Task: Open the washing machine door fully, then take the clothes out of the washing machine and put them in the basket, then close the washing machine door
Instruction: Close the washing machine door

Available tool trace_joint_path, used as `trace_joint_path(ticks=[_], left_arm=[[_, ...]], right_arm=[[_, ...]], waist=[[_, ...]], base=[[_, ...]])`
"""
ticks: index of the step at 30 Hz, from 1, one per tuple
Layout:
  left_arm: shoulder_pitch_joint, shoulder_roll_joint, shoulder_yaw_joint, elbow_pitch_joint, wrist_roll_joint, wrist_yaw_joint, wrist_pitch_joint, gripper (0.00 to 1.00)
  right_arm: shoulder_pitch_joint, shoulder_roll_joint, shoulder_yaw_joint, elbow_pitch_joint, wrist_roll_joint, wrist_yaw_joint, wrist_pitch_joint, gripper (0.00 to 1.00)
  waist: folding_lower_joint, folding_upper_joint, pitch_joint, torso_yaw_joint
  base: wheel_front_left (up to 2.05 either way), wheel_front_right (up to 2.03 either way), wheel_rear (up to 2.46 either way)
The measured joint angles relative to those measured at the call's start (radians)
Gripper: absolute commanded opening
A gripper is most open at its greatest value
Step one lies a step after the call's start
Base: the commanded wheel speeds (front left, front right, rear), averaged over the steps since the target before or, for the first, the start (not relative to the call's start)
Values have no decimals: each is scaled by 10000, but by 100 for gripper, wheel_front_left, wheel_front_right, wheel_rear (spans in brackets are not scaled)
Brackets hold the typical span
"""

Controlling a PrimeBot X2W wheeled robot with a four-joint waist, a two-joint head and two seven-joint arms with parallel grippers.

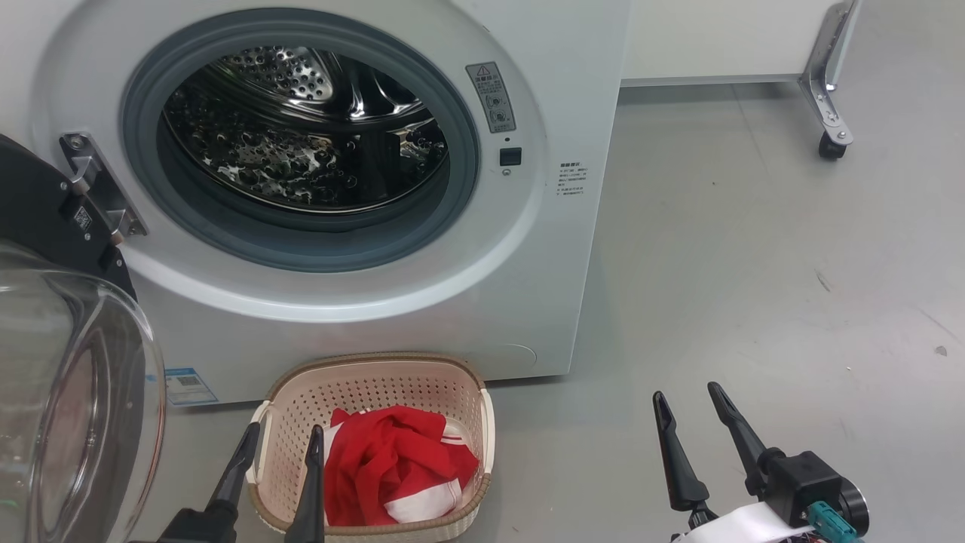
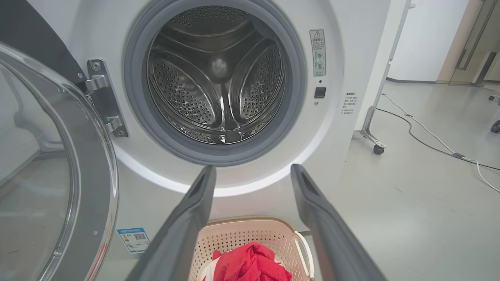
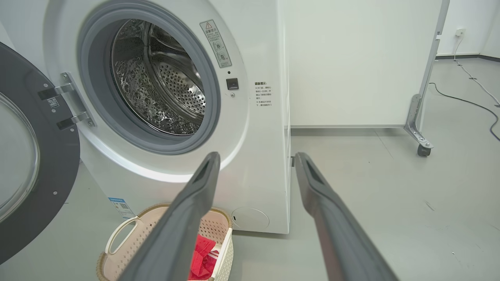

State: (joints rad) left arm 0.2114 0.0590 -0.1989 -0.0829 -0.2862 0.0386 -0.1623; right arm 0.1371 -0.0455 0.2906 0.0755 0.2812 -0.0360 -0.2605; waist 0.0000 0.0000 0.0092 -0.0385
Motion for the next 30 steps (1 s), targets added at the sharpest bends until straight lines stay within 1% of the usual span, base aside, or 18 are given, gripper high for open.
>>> trace_joint_path(ticks=[13, 16, 30], left_arm=[[151, 8, 0, -341, 17, 88, 203, 100], [156, 13, -2, -420, 19, 90, 205, 100], [195, 98, -48, -675, 61, 102, 316, 100]], right_arm=[[1, 4, -31, -50, -13, -36, 0, 100], [1, 4, -33, -61, -13, -100, 0, 100], [1, 6, -73, -123, -13, -107, 0, 100]], waist=[[0, 0, 70, -26], [0, 0, 86, -29], [0, 0, 213, -13]], base=[[-62, 62, 0], [-90, 90, 0], [-102, 102, 0]])
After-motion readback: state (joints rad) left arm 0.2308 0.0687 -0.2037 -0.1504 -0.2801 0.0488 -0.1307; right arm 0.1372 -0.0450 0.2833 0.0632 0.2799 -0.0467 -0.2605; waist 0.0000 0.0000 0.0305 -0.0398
